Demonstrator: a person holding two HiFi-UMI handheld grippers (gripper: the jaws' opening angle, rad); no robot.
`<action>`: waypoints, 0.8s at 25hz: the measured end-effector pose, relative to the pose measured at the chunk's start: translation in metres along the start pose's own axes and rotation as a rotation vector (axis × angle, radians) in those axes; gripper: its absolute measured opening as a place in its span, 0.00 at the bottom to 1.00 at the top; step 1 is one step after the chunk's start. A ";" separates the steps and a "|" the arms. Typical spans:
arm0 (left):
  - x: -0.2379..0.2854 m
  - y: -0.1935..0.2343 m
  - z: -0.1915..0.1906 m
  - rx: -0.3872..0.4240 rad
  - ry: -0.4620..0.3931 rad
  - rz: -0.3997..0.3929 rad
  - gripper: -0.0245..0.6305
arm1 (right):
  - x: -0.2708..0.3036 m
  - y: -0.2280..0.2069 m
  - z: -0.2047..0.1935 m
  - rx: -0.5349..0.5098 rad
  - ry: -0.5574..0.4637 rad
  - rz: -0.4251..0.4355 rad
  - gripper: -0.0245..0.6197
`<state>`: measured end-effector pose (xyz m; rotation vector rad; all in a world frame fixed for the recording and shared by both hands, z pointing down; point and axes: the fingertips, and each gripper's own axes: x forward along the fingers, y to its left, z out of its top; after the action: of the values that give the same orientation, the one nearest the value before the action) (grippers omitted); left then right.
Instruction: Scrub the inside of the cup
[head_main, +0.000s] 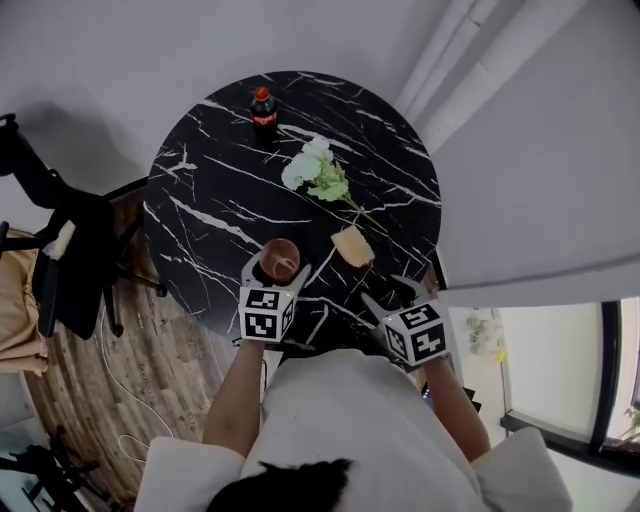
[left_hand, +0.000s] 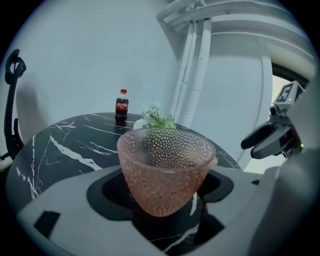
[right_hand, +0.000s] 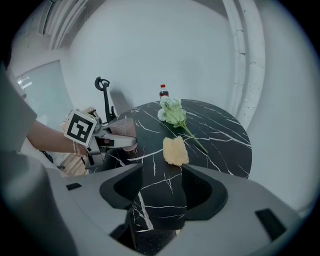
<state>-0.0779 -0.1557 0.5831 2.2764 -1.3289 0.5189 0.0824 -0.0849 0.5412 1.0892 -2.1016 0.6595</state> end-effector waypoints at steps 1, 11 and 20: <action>0.000 0.000 -0.001 0.000 0.002 0.000 0.60 | 0.001 0.001 0.000 0.000 0.000 0.003 0.38; -0.002 -0.006 -0.011 0.121 0.095 0.009 0.60 | 0.003 -0.002 -0.003 0.037 -0.004 0.004 0.38; 0.001 -0.008 -0.020 0.108 0.160 0.022 0.61 | 0.004 -0.012 -0.009 0.059 0.019 -0.011 0.38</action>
<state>-0.0721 -0.1418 0.5988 2.2540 -1.2763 0.7812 0.0937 -0.0863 0.5516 1.1217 -2.0701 0.7284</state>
